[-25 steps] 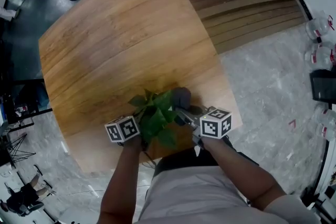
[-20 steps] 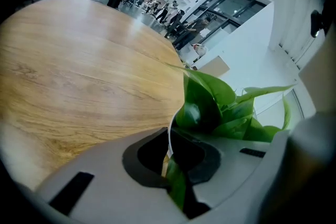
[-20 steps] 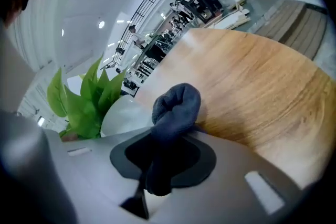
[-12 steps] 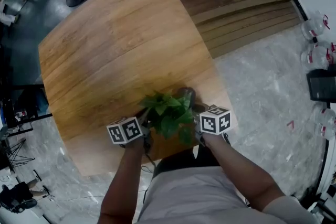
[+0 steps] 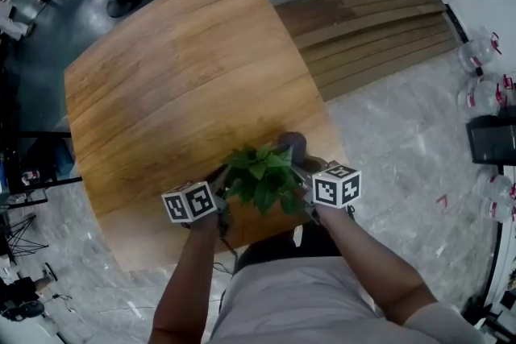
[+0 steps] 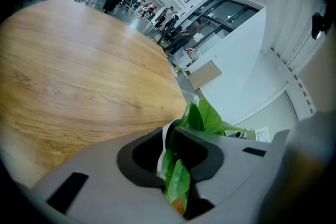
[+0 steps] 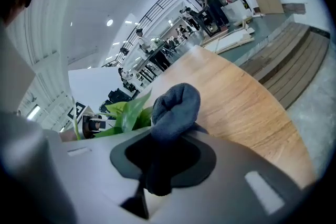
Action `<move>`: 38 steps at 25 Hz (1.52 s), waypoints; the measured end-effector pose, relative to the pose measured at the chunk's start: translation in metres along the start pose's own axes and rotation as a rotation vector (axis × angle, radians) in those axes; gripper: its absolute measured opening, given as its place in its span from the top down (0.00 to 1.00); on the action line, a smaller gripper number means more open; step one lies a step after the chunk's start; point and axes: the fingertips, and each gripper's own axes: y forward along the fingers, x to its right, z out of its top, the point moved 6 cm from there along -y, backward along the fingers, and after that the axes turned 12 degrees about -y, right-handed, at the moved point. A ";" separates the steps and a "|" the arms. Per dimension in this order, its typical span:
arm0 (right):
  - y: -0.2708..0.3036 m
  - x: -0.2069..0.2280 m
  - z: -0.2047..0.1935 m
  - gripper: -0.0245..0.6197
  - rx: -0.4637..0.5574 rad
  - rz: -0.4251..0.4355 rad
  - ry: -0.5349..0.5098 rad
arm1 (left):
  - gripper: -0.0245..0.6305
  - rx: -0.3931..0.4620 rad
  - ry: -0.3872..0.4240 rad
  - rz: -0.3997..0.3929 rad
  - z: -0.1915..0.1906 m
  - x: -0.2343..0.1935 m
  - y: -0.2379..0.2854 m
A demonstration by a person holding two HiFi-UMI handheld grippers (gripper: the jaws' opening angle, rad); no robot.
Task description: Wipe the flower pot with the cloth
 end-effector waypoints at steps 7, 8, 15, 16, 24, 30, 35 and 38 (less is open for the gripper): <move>-0.036 -0.014 0.036 0.86 0.050 -0.025 -0.129 | 0.86 0.088 0.070 -0.027 0.011 0.027 -0.028; -0.042 -0.019 0.044 0.86 0.063 -0.025 -0.154 | 0.86 0.101 0.082 -0.032 0.012 0.033 -0.034; -0.087 -0.091 0.117 0.86 0.216 0.011 -0.335 | 0.87 0.250 0.237 -0.078 0.038 0.098 -0.105; -0.092 -0.101 0.129 0.86 0.238 0.018 -0.370 | 0.87 0.285 0.265 -0.091 0.044 0.111 -0.114; -0.148 -0.196 0.193 0.86 0.388 0.075 -0.574 | 0.95 0.515 0.555 -0.169 0.048 0.227 -0.207; -0.182 -0.252 0.217 0.86 0.482 0.130 -0.640 | 0.95 0.637 0.680 -0.176 0.042 0.284 -0.264; -0.206 -0.294 0.237 0.86 0.543 0.164 -0.707 | 0.95 0.691 0.707 -0.206 0.043 0.308 -0.292; -0.220 -0.310 0.245 0.86 0.573 0.166 -0.742 | 0.95 0.715 0.735 -0.212 0.040 0.321 -0.303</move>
